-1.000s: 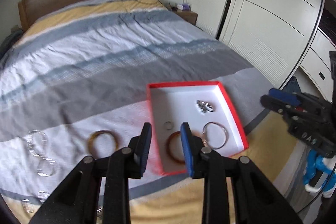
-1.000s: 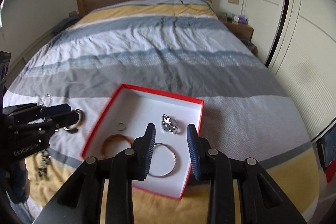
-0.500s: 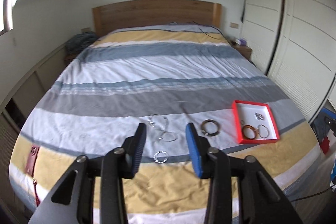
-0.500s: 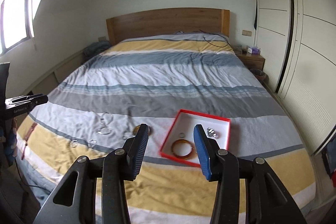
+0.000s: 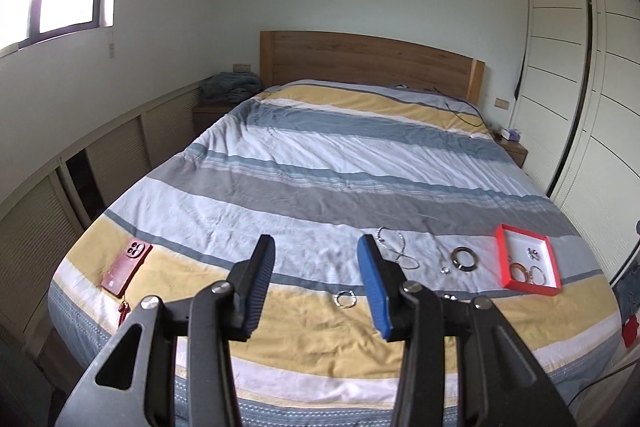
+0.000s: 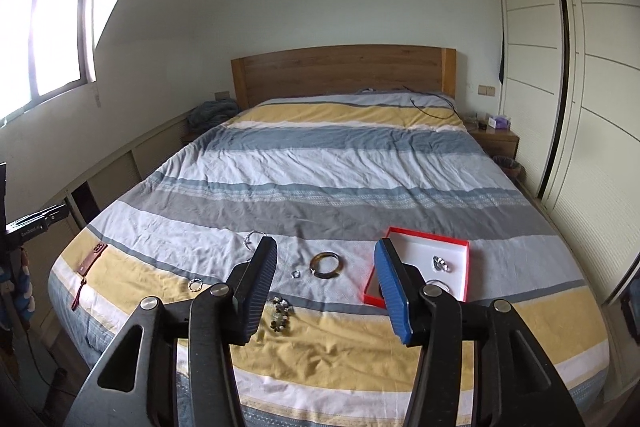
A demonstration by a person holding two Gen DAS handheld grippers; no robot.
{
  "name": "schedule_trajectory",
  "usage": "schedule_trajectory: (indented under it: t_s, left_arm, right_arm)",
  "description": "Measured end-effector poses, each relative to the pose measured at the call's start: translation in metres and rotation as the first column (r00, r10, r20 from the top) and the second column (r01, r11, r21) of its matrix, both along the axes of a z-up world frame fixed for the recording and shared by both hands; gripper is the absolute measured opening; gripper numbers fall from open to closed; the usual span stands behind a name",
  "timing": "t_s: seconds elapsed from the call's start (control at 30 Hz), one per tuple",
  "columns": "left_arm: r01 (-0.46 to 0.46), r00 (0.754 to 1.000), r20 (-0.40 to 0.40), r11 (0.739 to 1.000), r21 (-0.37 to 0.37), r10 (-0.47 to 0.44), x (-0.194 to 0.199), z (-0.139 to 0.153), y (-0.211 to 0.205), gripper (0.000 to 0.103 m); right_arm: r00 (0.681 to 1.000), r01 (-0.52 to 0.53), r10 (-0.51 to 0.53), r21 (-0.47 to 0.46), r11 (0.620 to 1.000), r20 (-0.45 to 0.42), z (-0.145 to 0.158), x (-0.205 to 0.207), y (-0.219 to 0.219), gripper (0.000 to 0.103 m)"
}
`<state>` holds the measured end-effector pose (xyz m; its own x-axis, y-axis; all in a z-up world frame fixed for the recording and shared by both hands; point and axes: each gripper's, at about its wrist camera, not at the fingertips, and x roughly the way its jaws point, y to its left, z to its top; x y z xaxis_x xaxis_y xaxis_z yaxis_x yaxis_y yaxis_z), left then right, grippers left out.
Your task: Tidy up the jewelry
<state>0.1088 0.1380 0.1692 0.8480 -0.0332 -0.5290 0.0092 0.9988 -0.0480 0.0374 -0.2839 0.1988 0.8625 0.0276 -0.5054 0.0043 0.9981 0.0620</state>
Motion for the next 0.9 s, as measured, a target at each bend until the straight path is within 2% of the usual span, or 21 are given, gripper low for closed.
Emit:
schedule_trajectory:
  t_s: [0.1,0.23,0.47,0.7,0.9]
  left_arm:
    - [-0.019,0.999,-0.029,1.000,-0.009,0.019,0.005,-0.019,0.014,0.041]
    - [-0.036,0.995,-0.090,0.999,-0.022,0.034,0.025,-0.056,0.019,0.041]
    - [-0.025,0.976,-0.217,0.997,-0.075,0.008,0.069,-0.139,0.001,0.041]
    - [-0.010,0.949,-0.315,0.997,-0.078,-0.015,0.115,-0.206,-0.026,0.041]
    - [0.023,0.924,-0.378,0.996,-0.086,-0.054,0.151,-0.248,-0.043,0.041]
  right_arm:
    - [1.000,-0.011,0.011,0.010,1.000,-0.005,-0.007,0.008,0.007,0.050]
    - [0.999,-0.019,0.020,0.028,0.999,-0.038,-0.036,0.028,0.011,0.050]
    - [0.986,-0.029,0.037,0.049,0.998,-0.164,-0.114,0.081,0.016,0.049]
    - [0.953,-0.085,0.102,0.071,0.994,-0.285,-0.185,0.151,0.029,0.047]
    - [0.912,-0.133,0.163,0.102,0.986,-0.378,-0.240,0.210,0.044,0.047]
